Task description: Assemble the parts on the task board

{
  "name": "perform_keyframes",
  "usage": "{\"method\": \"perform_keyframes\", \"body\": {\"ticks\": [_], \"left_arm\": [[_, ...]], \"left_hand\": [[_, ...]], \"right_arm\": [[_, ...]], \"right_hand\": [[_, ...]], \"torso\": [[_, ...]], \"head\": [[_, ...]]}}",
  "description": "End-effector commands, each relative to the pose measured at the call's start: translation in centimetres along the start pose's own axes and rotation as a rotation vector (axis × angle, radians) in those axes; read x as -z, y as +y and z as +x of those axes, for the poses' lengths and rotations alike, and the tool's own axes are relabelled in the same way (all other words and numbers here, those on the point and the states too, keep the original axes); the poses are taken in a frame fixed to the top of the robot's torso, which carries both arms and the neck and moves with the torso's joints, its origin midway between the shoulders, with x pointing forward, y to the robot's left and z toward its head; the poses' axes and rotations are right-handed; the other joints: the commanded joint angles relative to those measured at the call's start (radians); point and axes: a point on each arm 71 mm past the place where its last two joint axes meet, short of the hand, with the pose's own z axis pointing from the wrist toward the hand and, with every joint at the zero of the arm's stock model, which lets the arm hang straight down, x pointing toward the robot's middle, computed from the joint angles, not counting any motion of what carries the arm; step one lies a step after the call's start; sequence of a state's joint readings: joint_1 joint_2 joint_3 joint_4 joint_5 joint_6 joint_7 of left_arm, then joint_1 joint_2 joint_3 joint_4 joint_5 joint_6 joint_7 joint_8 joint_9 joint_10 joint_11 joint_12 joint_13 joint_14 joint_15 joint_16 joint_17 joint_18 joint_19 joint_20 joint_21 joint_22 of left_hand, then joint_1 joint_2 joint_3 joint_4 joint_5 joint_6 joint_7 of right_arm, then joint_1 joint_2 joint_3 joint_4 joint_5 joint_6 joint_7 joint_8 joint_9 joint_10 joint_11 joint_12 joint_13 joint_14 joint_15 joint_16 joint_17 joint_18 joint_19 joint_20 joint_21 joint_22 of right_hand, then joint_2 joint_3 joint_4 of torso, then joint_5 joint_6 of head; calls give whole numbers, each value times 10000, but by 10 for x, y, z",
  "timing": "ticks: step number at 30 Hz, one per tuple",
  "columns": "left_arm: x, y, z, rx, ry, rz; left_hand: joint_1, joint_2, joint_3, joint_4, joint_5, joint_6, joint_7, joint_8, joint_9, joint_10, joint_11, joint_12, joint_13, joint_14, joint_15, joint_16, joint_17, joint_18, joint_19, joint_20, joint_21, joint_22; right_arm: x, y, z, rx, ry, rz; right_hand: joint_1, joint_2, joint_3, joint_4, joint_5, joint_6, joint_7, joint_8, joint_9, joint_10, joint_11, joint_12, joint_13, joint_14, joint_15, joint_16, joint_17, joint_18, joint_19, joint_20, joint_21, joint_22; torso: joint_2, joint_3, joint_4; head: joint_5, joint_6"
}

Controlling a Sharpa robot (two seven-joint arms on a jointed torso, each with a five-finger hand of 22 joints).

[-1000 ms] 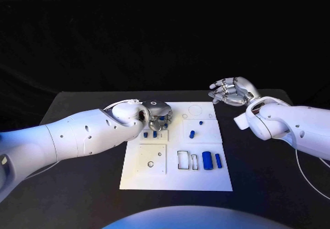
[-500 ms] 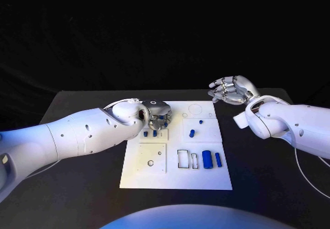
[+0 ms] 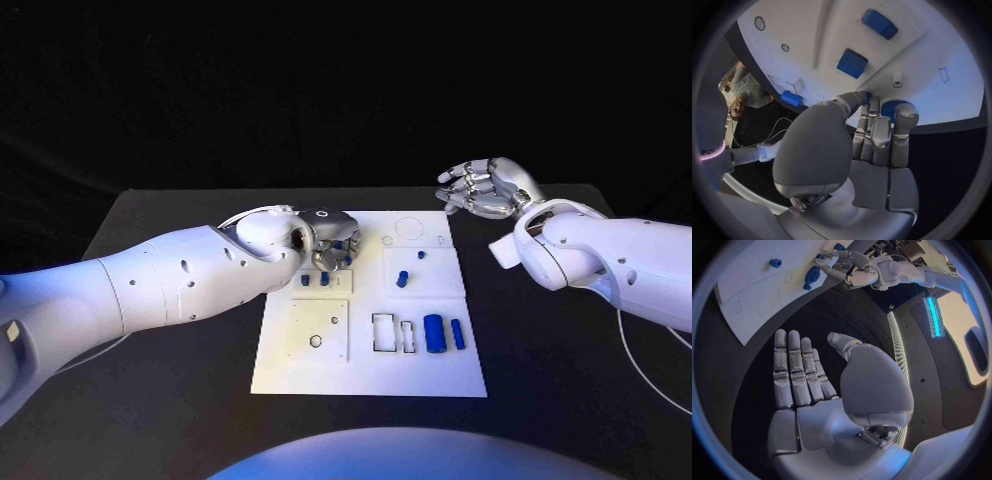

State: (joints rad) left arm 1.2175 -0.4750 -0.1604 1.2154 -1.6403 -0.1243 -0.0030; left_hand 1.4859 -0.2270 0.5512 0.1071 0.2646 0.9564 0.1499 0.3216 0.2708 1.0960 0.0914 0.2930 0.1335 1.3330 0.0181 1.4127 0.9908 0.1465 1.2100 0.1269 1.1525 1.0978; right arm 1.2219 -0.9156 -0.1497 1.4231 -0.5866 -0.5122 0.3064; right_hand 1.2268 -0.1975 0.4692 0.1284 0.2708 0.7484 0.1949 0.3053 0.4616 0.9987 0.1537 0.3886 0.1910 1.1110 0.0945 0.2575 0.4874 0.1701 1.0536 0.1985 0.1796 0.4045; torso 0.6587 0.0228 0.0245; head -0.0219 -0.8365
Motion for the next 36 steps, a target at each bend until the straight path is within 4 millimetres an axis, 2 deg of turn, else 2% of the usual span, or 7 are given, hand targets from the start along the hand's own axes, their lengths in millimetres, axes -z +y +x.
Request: {"method": "perform_keyframes", "body": {"ticks": [1, 15, 21, 28, 36], "left_arm": [[-1, -2, 4, 129, 109, 133], [0, -2, 6, 327, -114, 262], [3, -2, 5, 416, -336, 302], [8, 2, 3, 488, -549, 232], [16, 8, -9, 616, -1029, 135]], "left_hand": [[-42, 51, 61, -20, -63, 83, 7, -59, 17, 108, -22, -72, -12, 92, 17, 39, 10, -209, 92, -12, 68, 30], [-175, 45, 133, -113, -88, 262, -21, -75, 80, 386, -55, -370, -44, 179, -23, 62, 3, -253, 241, -36, 243, 220], [-216, 60, 179, -185, -92, 384, -25, -74, 117, 563, -77, -506, -46, 241, -47, 80, 21, -286, 363, -57, 374, 356], [-235, 52, 182, -205, -94, 412, -27, -78, 126, 611, -83, -544, -45, 259, -53, 85, 29, -292, 388, -64, 399, 382], [-253, 41, 183, -221, -94, 432, -23, -84, 132, 645, -85, -579, -45, 277, -57, 91, 42, -300, 419, -70, 431, 417]], "right_arm": [[0, 2, 2, 28, 148, -167], [0, 2, 2, 24, 147, -176], [0, 2, 2, 30, 138, -185], [0, 1, 1, 48, 104, -182], [0, 0, 0, 74, 64, -158]], "right_hand": [[27, 44, 3, -52, 8, -55, 322, 66, -13, -91, 1, 72, -20, 40, 10, -65, 13, 114, 56, 10, -43, -21], [27, 44, 3, -52, 8, -55, 322, 66, -13, -91, 1, 72, -20, 40, 10, -65, 13, 114, 56, 10, -43, -21], [28, 51, 5, -51, 10, -48, 319, 73, -15, -87, -2, 78, -27, 46, 8, -67, 15, 115, 62, 9, -44, -29], [28, 51, 5, -51, 10, -48, 319, 73, -15, -87, -2, 78, -27, 46, 8, -67, 15, 115, 62, 9, -44, -29], [28, 51, 5, -51, 10, -48, 319, 73, -15, -87, -2, 78, -27, 46, 8, -67, 15, 115, 62, 9, -44, -29]], "torso": [[5, 3, 2], [-6, 2, 8], [-13, -3, 0], [-22, 0, 19], [-22, -4, 25]], "head": [[-7, -14], [-7, -50], [2, -16], [6, 30], [41, 79]]}}
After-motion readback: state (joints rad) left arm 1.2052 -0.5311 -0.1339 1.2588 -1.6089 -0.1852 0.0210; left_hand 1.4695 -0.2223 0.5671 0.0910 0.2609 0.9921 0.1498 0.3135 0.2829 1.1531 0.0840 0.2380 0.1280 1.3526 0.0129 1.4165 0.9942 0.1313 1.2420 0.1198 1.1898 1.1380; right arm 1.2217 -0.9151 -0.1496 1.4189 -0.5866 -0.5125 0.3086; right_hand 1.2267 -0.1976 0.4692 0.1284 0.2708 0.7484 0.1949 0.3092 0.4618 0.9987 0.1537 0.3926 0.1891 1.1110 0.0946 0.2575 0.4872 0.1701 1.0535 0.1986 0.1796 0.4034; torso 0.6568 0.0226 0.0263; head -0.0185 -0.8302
